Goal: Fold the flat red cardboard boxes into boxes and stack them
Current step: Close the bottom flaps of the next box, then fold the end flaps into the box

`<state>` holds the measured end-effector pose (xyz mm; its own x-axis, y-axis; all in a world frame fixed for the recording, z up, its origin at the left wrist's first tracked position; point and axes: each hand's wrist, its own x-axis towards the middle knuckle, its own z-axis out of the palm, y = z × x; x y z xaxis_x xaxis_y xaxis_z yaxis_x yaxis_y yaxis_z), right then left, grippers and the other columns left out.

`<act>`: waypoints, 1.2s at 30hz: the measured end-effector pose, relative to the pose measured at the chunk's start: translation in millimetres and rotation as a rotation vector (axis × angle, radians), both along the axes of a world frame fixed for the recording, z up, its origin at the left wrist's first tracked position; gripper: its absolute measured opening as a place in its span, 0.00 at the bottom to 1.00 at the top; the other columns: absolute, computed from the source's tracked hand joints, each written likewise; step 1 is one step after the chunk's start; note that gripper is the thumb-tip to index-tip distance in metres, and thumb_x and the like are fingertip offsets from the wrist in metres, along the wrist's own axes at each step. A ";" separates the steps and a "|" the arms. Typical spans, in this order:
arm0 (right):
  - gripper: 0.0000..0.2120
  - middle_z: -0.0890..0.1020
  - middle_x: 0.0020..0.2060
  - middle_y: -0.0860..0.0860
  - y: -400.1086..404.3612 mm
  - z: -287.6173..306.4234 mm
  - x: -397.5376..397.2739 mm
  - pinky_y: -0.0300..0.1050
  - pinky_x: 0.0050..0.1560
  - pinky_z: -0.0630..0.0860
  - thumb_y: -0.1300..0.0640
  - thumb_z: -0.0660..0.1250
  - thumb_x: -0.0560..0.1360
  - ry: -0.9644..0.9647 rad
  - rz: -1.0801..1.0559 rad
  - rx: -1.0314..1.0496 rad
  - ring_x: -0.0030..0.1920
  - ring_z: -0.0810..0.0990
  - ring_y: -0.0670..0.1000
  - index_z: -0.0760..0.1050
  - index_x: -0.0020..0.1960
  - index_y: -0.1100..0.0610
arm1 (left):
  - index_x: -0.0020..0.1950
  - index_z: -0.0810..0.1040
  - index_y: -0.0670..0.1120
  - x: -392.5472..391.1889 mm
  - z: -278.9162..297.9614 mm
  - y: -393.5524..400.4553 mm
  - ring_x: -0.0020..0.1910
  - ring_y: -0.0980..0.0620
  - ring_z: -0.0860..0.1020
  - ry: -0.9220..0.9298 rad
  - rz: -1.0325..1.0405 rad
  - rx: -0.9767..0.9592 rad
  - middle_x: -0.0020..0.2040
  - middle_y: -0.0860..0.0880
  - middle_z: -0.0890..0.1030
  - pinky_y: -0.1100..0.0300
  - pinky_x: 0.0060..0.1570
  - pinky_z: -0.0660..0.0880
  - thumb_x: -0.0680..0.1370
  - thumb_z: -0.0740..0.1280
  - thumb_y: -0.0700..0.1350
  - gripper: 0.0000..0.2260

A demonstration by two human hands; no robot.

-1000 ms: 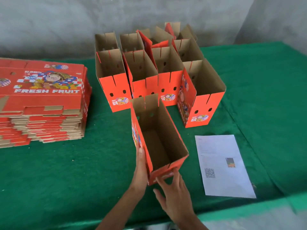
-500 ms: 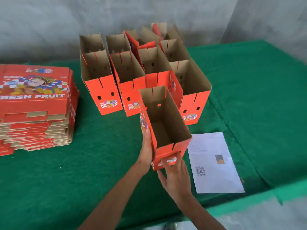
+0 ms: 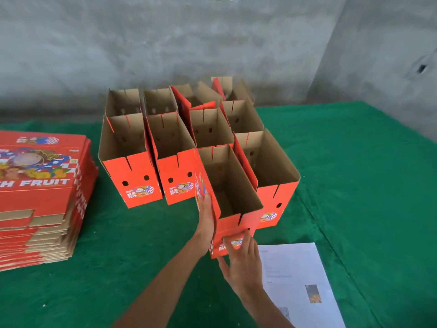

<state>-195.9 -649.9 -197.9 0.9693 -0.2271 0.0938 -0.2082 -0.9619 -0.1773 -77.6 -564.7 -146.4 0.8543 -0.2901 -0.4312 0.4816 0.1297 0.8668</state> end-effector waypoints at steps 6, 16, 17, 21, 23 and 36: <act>0.24 0.70 0.70 0.68 -3.3 1.0 16.8 0.58 0.67 0.77 0.42 0.70 0.78 -0.013 0.026 0.026 0.69 0.74 0.68 0.73 0.72 0.45 | 0.83 0.59 0.54 19.2 0.4 -1.8 0.77 0.41 0.68 0.024 -0.038 -0.025 0.79 0.45 0.68 0.39 0.76 0.65 0.72 0.49 0.78 0.46; 0.15 0.82 0.48 0.50 42.6 52.4 7.8 0.44 0.48 0.75 0.47 0.56 0.84 0.104 0.082 0.241 0.50 0.82 0.51 0.79 0.54 0.53 | 0.43 0.84 0.48 -0.6 1.4 62.9 0.43 0.50 0.81 -0.361 -0.052 0.543 0.39 0.53 0.83 0.56 0.44 0.75 0.82 0.65 0.53 0.14; 0.14 0.82 0.49 0.49 56.1 59.3 16.8 0.43 0.48 0.74 0.48 0.57 0.85 0.075 0.118 0.255 0.50 0.82 0.50 0.78 0.55 0.53 | 0.42 0.84 0.49 -1.9 6.0 81.1 0.42 0.52 0.81 -0.405 -0.052 0.600 0.39 0.53 0.84 0.56 0.45 0.76 0.81 0.66 0.52 0.12; 0.16 0.81 0.61 0.47 131.6 76.1 63.2 0.45 0.61 0.77 0.48 0.59 0.84 0.004 0.261 0.300 0.60 0.81 0.47 0.77 0.68 0.52 | 0.47 0.83 0.50 -0.2 42.4 183.4 0.44 0.59 0.81 -0.570 0.084 0.789 0.43 0.56 0.85 0.61 0.45 0.75 0.82 0.65 0.52 0.10; 0.19 0.80 0.65 0.48 179.8 79.2 88.9 0.47 0.65 0.76 0.47 0.59 0.84 0.002 0.324 0.358 0.64 0.80 0.48 0.76 0.71 0.52 | 0.53 0.84 0.48 4.3 61.0 248.7 0.45 0.57 0.82 -0.683 0.188 0.919 0.48 0.54 0.86 0.64 0.45 0.75 0.82 0.66 0.49 0.09; 0.21 0.79 0.59 0.48 399.0 84.4 227.1 0.48 0.60 0.77 0.39 0.64 0.81 0.102 0.362 0.629 0.60 0.79 0.51 0.73 0.67 0.51 | 0.84 0.46 0.42 100.1 87.8 599.1 0.83 0.41 0.41 -0.309 0.290 1.752 0.84 0.41 0.45 0.44 0.80 0.37 0.82 0.53 0.67 0.40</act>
<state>31.2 -250.9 -113.5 0.9909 0.1273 -0.0433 0.0582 -0.6964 -0.7153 22.5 34.4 -58.6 0.8901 0.4376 0.1274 0.4241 -0.8976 0.1201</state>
